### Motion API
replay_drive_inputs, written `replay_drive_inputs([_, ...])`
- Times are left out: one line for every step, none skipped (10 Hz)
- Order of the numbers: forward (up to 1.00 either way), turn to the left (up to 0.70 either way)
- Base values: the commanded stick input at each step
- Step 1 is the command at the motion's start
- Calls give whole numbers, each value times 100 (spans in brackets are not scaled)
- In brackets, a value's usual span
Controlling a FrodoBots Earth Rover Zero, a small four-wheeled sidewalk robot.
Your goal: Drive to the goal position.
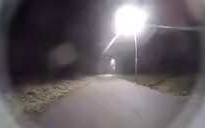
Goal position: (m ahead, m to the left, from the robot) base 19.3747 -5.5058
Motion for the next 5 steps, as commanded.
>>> replay_drive_inputs([100, 0])
replay_drive_inputs([100, 0])
replay_drive_inputs([100, 0])
replay_drive_inputs([100, 0])
replay_drive_inputs([100, 0])
